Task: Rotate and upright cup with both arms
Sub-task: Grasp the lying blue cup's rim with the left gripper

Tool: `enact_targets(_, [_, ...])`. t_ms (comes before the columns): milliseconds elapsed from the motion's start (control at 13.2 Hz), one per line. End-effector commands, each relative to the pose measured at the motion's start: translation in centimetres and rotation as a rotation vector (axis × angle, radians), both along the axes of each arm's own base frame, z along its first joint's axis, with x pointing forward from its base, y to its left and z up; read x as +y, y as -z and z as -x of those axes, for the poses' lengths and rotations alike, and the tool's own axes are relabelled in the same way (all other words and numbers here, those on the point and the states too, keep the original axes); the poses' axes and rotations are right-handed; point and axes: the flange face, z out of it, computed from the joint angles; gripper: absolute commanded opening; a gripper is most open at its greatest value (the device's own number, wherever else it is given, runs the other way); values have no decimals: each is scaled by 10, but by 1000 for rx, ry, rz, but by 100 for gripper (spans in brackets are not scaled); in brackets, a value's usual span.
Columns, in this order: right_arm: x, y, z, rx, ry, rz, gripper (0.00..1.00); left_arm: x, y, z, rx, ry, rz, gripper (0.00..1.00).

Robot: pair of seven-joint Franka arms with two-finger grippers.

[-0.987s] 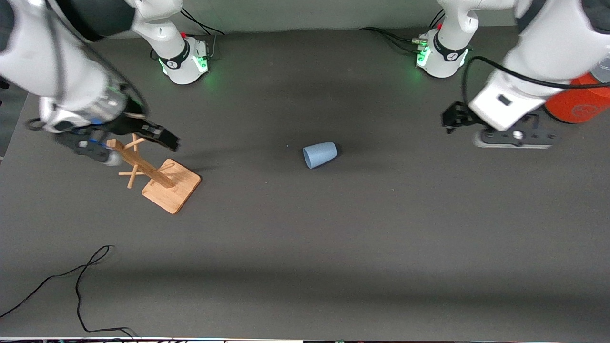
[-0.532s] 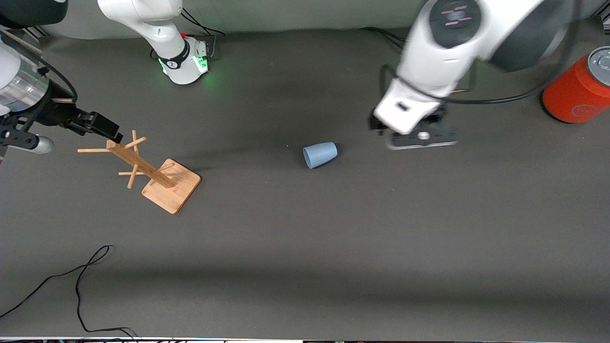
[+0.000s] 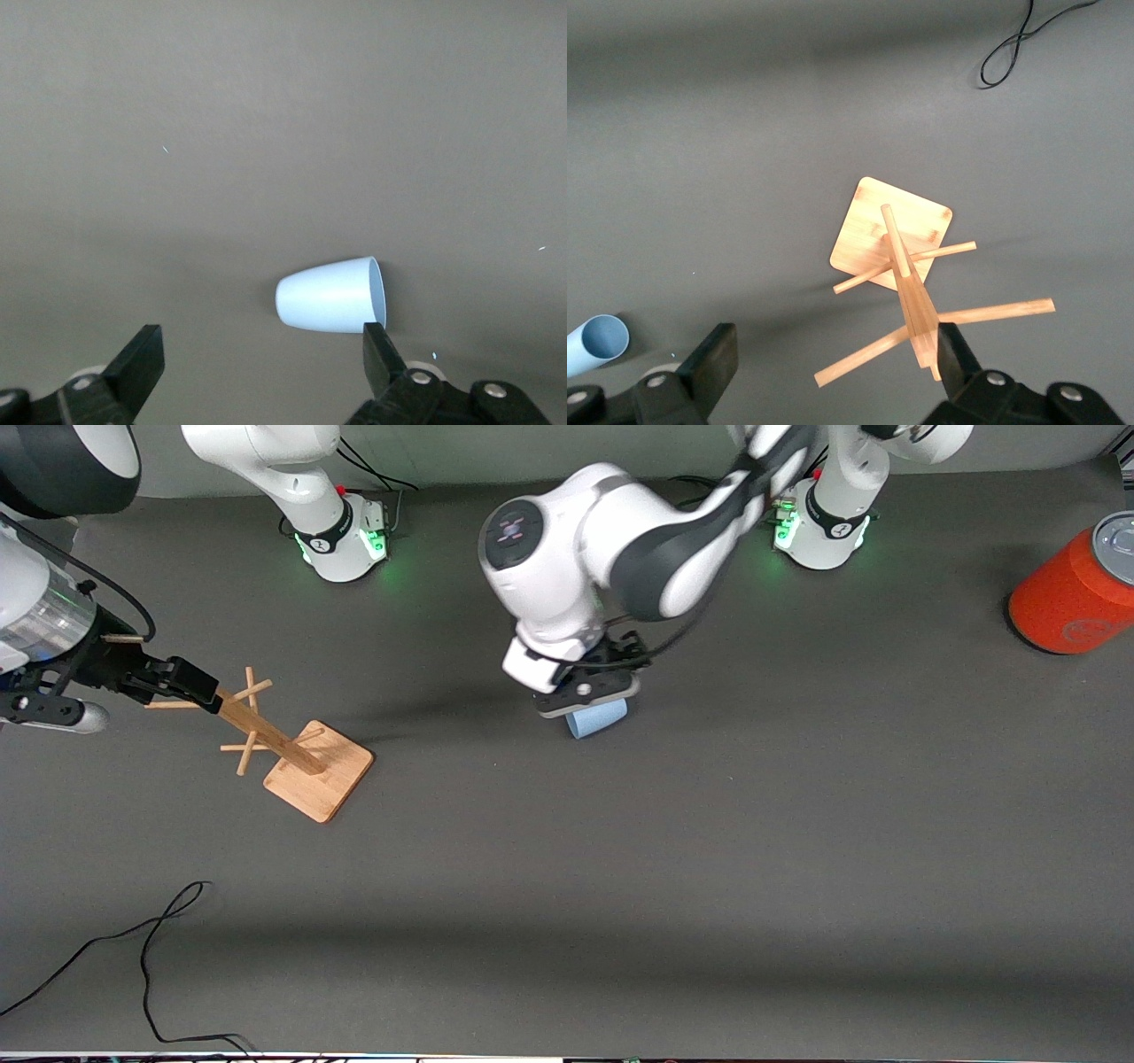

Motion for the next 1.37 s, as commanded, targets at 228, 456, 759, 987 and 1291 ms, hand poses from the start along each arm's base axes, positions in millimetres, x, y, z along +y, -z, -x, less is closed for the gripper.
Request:
enact_targets(228, [-27, -12, 13, -14, -76, 3, 100, -41, 102, 15, -81, -20, -116, 100])
enact_targets(456, [-29, -16, 19, 6, -73, 1, 100, -43, 144, 13, -105, -32, -142, 100])
enact_targets(759, [-31, -19, 21, -2, -75, 3, 100, -45, 189, 33, -87, -37, -216, 100])
enact_targets(987, [-31, -18, 19, -4, -73, 1, 100, -44, 210, 51, -59, -43, -279, 100])
enact_targets(1291, [-28, -17, 18, -7, -79, 3, 100, -32, 211, 56, -34, -51, -364, 100])
